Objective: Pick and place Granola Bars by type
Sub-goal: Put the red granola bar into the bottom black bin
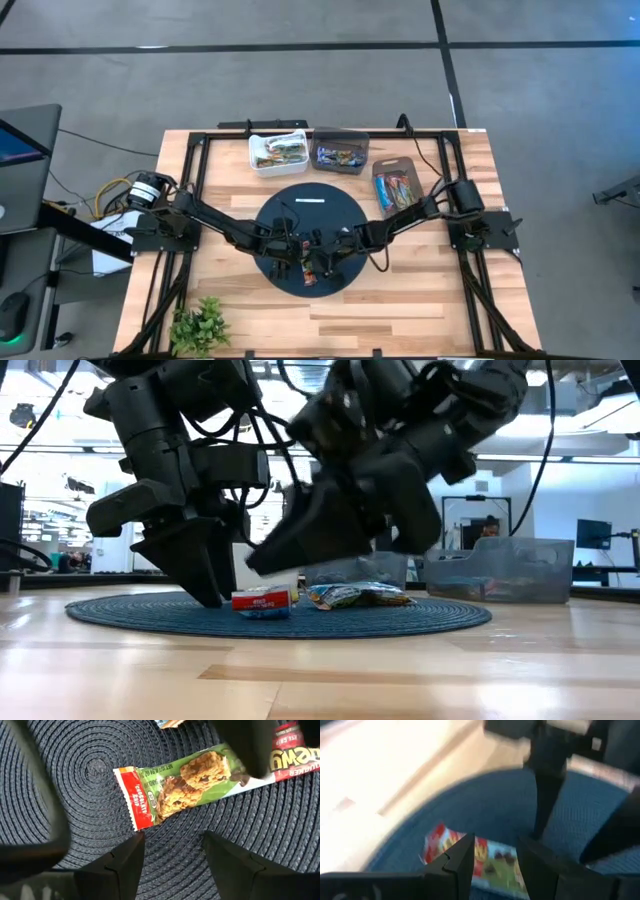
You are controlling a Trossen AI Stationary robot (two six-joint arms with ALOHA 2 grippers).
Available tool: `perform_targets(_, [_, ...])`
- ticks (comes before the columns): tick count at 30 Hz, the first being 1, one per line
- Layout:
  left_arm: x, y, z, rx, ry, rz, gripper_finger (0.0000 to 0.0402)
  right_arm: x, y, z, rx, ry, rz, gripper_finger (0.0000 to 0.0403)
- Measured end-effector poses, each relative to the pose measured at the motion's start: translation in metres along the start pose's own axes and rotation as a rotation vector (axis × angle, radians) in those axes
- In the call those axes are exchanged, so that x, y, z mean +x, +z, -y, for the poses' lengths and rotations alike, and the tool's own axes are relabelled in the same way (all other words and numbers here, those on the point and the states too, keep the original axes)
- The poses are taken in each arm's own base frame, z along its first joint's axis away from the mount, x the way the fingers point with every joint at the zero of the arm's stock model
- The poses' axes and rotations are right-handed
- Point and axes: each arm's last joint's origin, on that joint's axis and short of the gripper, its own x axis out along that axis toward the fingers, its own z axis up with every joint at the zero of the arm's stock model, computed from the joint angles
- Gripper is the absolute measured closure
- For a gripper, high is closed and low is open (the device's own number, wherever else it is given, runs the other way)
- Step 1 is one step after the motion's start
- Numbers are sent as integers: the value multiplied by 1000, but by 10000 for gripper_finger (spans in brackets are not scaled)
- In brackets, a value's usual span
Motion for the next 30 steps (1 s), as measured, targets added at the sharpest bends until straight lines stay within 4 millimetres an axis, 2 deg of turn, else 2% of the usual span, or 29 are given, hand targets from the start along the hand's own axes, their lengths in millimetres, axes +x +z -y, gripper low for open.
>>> perform_targets(3, [0,1,0,-3,-4,11,200,0,5,-3,-9,12,8,265])
perform_targets(17, [1,1,0,-13,-13,12,200,-3,-4,-12,13,66,-126,265])
perform_targets(20, [1,1,0,-13,-13,10,200,-11,-5,-12,57,53,-205,265])
perform_targets(26, [1,1,0,-13,-13,6,200,-45,1,-11,200,-31,-388,265])
perform_targets(30, [1,1,0,-13,-14,8,200,-55,9,-21,166,-83,-367,265])
